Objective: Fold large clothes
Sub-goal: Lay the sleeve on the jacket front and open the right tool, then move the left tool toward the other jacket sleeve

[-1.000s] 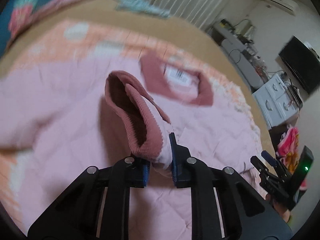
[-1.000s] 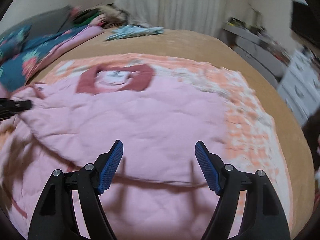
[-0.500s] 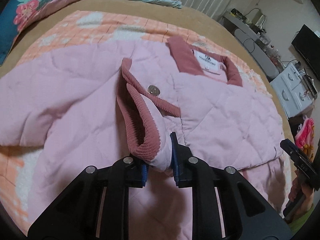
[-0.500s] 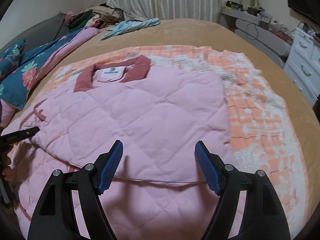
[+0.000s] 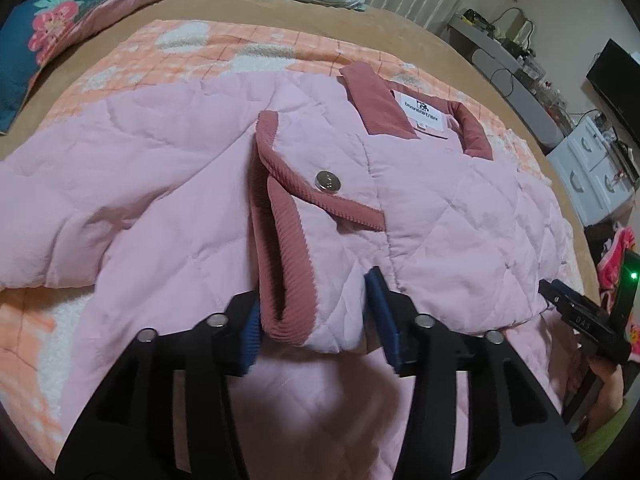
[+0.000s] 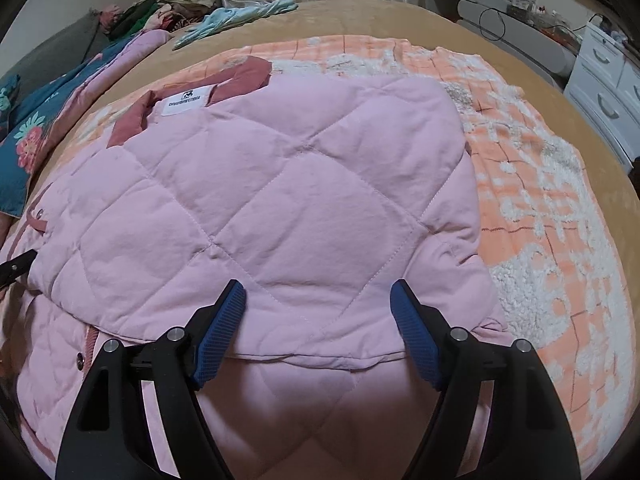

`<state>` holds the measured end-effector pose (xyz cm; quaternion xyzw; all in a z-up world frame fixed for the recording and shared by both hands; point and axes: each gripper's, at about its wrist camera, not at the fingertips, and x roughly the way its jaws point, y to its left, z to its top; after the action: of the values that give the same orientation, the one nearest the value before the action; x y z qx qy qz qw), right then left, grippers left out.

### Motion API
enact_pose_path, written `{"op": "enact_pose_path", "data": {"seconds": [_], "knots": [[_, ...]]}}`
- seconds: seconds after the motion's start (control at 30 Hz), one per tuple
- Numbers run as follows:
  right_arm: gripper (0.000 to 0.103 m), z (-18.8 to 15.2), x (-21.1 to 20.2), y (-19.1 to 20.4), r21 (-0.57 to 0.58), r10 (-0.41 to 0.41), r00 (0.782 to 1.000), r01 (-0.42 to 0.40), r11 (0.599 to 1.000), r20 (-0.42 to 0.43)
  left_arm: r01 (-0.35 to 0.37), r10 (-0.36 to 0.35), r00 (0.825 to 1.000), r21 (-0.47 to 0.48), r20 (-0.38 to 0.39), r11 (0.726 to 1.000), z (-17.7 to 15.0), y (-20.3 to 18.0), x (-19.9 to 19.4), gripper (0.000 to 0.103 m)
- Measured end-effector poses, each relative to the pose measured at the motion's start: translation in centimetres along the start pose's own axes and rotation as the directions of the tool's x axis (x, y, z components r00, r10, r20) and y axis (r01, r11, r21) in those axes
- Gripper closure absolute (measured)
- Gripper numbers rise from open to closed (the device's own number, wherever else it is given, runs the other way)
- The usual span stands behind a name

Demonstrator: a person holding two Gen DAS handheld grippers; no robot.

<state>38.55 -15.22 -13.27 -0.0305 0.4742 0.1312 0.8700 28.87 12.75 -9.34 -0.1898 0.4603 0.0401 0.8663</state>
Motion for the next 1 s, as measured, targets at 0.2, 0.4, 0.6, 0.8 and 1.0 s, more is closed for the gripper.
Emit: {"op": "enact_pose_path", "data": {"seconds": [0.2, 0.4, 0.6, 0.8, 1.0], "knots": [[0.019, 0.1, -0.4, 0.2, 0.009, 0.017, 1.0, -0.018, 1.0, 0.021, 0.0, 0.0, 1.0, -0.006, 0.002, 1.0, -0.2, 0.9, -1.9, 0.035], [0.009, 0.3, -0.8, 1.2, -0.002, 0.0, 1.0, 0.0, 1.0, 0.027, 0.005, -0.005, 1.0, -0.03, 0.007, 1.0, -0.7, 2.3, -3.6, 0.013], [0.007, 0.4, -1.7, 1.2, 0.014, 0.009, 0.999, -0.01, 1.0, 0.051, 0.003, -0.001, 1.0, -0.07, 0.025, 0.998, -1.1, 4.1, -5.2, 0.009], [0.006, 0.6, -3.1, 2.6, 0.003, 0.047, 0.995, -0.047, 0.999, 0.092, -0.021, 0.025, 0.999, -0.106, 0.035, 0.994, -1.6, 6.3, -6.6, 0.009], [0.006, 0.6, -4.8, 6.0, -0.061, 0.079, 0.99, -0.073, 0.995, 0.116, -0.051, 0.059, 0.996, -0.123, 0.06, 0.991, -2.2, 8.3, -8.3, 0.009]]}}
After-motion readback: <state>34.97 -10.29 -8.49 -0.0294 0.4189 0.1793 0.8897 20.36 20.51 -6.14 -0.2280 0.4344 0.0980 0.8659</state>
